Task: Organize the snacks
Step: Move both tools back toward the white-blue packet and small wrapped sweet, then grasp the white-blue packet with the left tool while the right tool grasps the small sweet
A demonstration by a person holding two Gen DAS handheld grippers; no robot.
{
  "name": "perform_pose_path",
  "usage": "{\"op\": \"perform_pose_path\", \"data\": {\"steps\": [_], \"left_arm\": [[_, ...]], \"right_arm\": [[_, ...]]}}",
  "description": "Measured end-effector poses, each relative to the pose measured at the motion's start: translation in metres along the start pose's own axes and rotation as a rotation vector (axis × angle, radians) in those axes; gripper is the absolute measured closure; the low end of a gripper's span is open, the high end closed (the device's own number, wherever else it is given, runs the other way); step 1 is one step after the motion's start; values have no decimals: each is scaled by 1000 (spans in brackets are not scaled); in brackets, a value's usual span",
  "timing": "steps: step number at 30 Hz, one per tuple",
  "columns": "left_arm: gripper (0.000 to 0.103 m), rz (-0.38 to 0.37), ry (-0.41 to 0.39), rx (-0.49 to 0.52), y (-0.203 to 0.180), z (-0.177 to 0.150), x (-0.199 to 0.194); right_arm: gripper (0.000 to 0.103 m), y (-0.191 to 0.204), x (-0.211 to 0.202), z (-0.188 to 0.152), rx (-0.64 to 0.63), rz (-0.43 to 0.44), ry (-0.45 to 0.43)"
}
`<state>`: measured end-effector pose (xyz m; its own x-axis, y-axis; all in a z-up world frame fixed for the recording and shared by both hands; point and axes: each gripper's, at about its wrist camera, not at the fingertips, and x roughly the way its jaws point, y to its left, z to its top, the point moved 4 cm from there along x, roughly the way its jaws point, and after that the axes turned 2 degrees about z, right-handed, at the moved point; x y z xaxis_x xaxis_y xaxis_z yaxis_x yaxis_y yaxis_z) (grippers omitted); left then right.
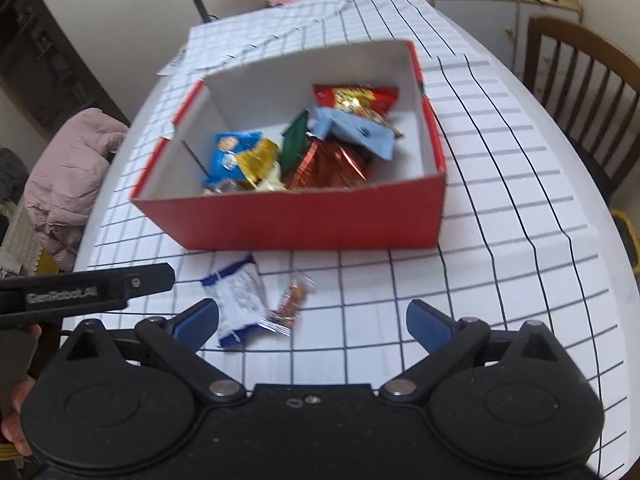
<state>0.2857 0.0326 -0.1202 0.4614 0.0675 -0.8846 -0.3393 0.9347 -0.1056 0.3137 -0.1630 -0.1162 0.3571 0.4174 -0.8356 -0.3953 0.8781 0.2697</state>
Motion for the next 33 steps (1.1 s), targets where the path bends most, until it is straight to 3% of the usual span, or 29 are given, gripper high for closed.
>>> {"op": "perform_pose_path", "data": {"steps": [7,18,21,26,33], "left_arm": [[15,119,91,-43,-16,1,43],[16,198,172,-108,-30,0,93],[21,200,185,-120,-32,-3,99],[43,197,173,-129,-34,-6,99],[49,185,150,-173,-17,-9,93]], "right_arm": [[5,-24,5,-2,32,-1,28],[9,-45,20,-6,34,-2,84],[11,-46,23,-6,24,1,94],[16,-41,32,-4,-9,0,114],[30,-19,53,1,-66,9,141]]}}
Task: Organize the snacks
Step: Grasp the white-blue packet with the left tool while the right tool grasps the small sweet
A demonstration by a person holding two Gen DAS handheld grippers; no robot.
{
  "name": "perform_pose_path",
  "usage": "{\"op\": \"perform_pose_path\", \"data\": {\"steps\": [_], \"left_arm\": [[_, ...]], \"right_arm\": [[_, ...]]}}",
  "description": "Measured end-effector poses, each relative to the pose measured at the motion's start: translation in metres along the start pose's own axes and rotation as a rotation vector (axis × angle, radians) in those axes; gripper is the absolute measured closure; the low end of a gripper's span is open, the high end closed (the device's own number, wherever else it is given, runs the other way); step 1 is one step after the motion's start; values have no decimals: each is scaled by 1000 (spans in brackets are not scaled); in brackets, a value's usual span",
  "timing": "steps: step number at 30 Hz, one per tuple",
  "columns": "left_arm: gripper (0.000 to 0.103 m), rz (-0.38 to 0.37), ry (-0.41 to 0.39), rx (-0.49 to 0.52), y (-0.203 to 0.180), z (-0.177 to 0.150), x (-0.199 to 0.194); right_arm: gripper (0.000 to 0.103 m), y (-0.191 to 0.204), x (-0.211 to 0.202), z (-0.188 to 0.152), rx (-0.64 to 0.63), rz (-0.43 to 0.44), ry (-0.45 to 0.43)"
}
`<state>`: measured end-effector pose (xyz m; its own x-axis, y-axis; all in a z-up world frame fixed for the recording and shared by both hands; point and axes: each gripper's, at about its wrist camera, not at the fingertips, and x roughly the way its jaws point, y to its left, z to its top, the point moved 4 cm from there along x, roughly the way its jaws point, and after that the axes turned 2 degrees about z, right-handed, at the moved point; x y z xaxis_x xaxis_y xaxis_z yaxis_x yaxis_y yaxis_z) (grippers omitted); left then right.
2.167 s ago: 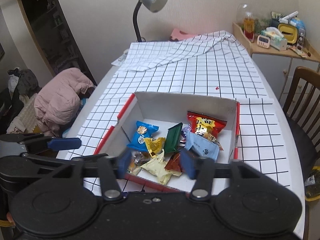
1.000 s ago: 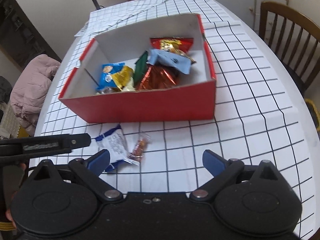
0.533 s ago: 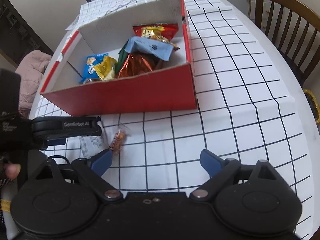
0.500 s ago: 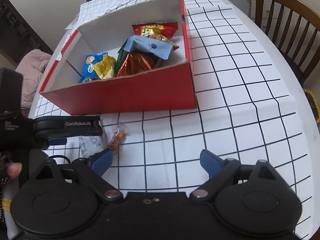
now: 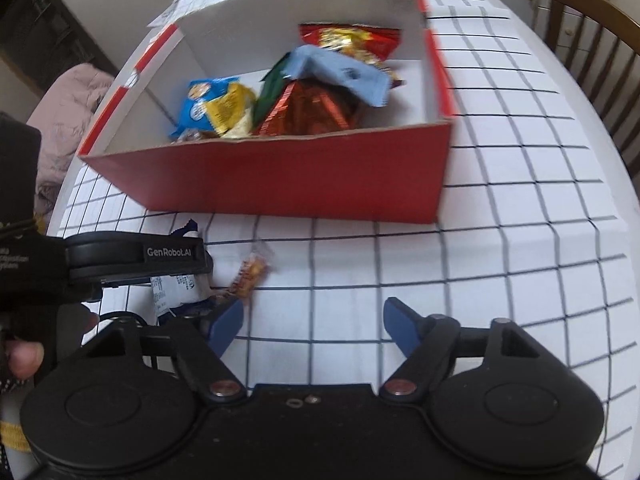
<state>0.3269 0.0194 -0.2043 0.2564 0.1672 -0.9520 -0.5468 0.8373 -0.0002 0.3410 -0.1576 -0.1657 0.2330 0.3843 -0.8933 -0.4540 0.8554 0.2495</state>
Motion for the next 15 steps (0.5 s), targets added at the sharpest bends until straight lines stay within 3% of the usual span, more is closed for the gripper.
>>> {"op": "perform_pose_path", "data": {"steps": [6,15], "left_arm": [[50,-5,3,-90,34,0,-5],[50,-10,-16,-165,80,-4,-17]], "right_arm": [[41,25,23,11,-23,-20,12],[58,39,49,18,47,-93,11]]}}
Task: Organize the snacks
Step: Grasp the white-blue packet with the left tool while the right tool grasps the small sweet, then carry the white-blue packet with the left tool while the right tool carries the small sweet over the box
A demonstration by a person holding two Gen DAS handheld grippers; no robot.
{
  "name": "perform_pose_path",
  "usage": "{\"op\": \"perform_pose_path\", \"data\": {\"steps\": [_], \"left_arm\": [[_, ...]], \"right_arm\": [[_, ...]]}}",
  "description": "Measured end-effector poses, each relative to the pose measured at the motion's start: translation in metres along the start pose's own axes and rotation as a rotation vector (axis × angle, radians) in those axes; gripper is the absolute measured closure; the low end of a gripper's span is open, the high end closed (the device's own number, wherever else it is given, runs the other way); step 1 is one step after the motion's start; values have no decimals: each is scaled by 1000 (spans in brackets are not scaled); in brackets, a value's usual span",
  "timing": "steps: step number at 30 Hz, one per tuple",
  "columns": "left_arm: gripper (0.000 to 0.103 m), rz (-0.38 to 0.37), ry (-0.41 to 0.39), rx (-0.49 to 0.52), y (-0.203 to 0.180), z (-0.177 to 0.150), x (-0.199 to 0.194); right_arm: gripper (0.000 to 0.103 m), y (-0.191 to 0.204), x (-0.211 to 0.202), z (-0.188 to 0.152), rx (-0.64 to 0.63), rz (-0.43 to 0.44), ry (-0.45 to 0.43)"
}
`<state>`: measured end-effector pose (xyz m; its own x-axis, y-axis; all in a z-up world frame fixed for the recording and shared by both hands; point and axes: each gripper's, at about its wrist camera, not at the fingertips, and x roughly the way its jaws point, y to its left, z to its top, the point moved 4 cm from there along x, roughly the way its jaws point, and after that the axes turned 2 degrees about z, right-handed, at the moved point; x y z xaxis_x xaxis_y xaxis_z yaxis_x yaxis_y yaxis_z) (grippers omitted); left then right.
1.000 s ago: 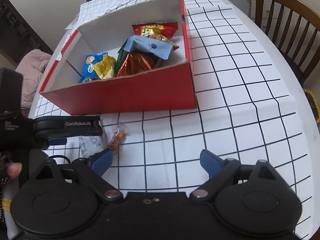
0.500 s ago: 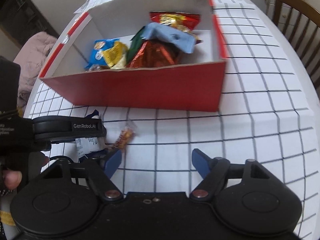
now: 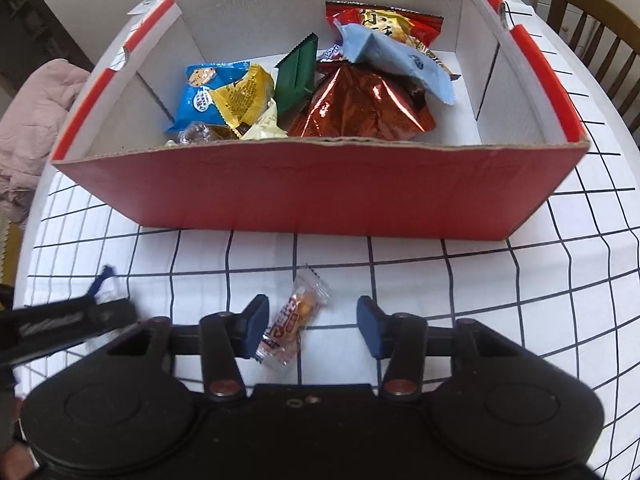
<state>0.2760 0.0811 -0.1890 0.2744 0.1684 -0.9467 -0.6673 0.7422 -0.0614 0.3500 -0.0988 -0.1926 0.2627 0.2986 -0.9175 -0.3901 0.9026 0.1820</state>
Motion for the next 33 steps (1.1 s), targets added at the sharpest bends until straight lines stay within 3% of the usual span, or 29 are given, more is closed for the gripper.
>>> {"op": "perform_pose_path", "data": {"steps": [11,22,33], "left_arm": [[50,-20,-33,12,22,-4,-14],[50,-120,-63,151,10,-12,-43],[50,-226,-172,308,-23,-6,-104]], "right_arm": [[86,18,7,-5,-84,-56,-34],[87,10,-43,-20,-81,32,-89],[87,4,-118,-18,-77,126,-201]]}}
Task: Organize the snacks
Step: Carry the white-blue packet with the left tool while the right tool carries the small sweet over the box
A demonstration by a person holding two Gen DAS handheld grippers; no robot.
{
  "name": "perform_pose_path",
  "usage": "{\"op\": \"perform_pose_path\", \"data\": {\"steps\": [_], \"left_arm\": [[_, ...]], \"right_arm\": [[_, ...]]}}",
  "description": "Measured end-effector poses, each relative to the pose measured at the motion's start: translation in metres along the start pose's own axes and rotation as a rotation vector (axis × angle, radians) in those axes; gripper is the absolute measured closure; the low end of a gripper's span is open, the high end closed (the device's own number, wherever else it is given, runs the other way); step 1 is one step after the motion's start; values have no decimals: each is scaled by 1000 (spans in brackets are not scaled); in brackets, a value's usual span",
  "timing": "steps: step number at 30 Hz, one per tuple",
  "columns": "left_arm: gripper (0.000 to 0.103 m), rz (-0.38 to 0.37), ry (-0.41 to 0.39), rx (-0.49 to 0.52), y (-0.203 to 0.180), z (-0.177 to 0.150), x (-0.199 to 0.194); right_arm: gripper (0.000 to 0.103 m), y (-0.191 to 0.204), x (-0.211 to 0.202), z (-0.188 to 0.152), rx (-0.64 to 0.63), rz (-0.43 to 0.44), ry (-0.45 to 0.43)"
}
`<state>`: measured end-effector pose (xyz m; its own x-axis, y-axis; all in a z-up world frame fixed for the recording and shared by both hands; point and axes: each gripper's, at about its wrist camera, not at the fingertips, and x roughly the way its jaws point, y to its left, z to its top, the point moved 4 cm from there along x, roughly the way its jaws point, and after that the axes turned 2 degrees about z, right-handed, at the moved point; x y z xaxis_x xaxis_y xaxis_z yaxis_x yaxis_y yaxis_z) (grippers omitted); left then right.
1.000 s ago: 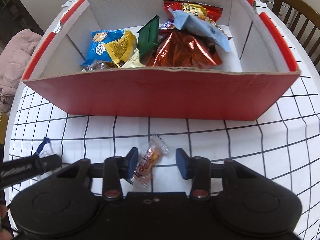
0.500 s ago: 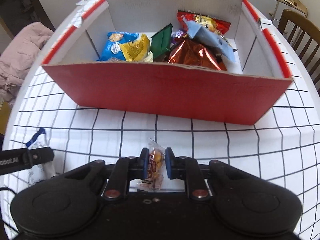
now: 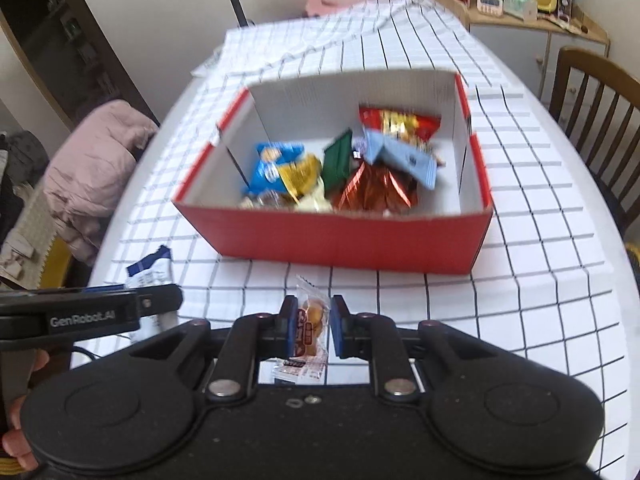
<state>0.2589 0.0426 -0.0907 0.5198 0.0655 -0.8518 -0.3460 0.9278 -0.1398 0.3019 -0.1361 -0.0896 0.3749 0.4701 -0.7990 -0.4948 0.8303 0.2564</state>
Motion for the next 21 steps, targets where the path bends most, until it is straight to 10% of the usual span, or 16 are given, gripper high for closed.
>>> {"op": "perform_pose_path", "data": {"steps": [21], "left_arm": [[50,28,-98,93,-45,90,-1]], "right_arm": [[86,-19,-10,90,-28,-19,-104]]}}
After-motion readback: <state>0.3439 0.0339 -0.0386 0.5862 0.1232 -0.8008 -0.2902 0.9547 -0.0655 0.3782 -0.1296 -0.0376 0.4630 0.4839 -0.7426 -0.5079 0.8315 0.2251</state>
